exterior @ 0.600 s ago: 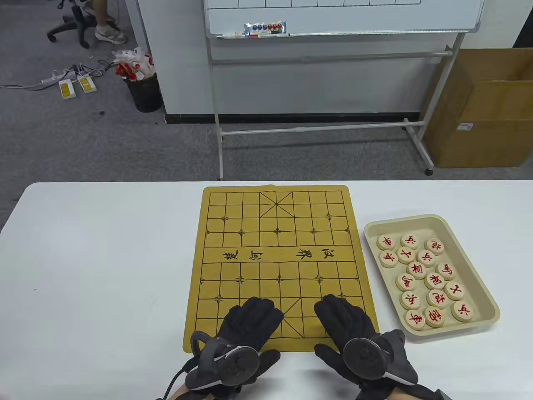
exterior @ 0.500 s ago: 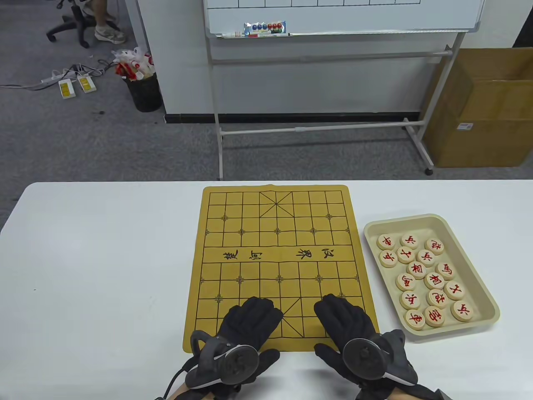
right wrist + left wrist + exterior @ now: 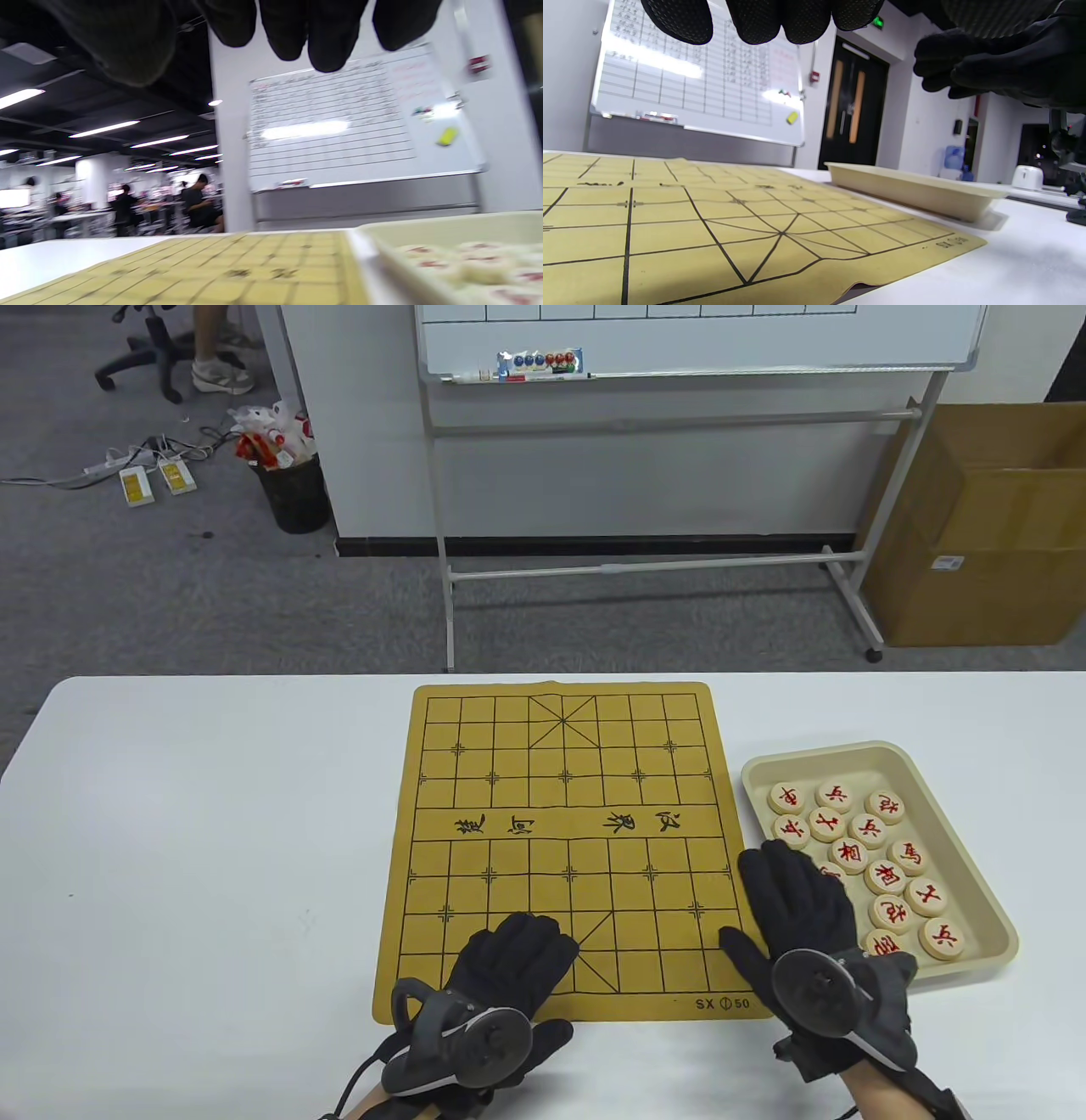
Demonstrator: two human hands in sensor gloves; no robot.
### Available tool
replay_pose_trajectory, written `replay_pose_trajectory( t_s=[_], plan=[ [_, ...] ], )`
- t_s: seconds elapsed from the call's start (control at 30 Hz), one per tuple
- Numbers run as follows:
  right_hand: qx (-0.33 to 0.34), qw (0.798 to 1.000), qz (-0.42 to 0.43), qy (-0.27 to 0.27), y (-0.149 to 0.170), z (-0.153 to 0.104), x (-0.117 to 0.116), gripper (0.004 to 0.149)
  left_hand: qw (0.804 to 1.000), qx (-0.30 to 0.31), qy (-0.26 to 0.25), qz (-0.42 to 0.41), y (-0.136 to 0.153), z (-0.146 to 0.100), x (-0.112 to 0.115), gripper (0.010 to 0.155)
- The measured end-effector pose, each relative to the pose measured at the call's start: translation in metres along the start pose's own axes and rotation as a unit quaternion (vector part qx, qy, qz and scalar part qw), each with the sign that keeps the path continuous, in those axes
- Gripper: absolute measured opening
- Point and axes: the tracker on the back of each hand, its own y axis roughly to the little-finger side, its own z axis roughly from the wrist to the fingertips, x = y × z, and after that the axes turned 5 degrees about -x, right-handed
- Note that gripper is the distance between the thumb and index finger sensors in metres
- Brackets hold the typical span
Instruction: Set up Chinese chess pieces
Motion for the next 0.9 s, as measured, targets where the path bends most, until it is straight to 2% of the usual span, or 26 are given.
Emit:
replay_pose_trajectory(
  t_s=[0.1,0.2,0.27,0.37,0.47,0.6,0.73,0.9],
  plan=[
    [-0.059,0.998,-0.018,0.012,0.032,0.010,0.008,0.081,1.000,0.003,0.002,0.002,-0.002,0.000,0.000,0.082],
    [-0.108,0.993,-0.054,-0.002,0.060,0.019,0.006,0.078,1.000,0.004,0.002,0.004,-0.002,0.000,0.000,0.082],
    [-0.142,0.986,-0.074,-0.048,0.077,0.024,-0.002,0.073,1.000,0.003,0.003,0.004,-0.002,0.000,0.001,0.082],
    [-0.182,0.966,-0.102,-0.153,0.098,0.031,-0.022,0.061,1.000,0.000,0.003,0.005,-0.001,0.000,0.001,0.082],
    [-0.189,0.946,-0.115,-0.238,0.108,0.032,-0.041,0.056,1.000,-0.002,0.005,0.006,-0.001,0.000,0.000,0.082],
    [-0.176,0.934,-0.119,-0.287,0.112,0.032,-0.057,0.056,1.000,-0.003,0.008,0.008,0.000,0.000,0.000,0.082],
    [-0.178,0.925,-0.129,-0.310,0.113,0.031,-0.067,0.061,1.000,-0.005,0.009,0.010,0.000,0.001,0.000,0.082],
    [-0.171,0.924,-0.143,-0.310,0.111,0.032,-0.070,0.063,1.000,-0.003,0.013,0.014,-0.001,0.001,0.001,0.081]
  ],
)
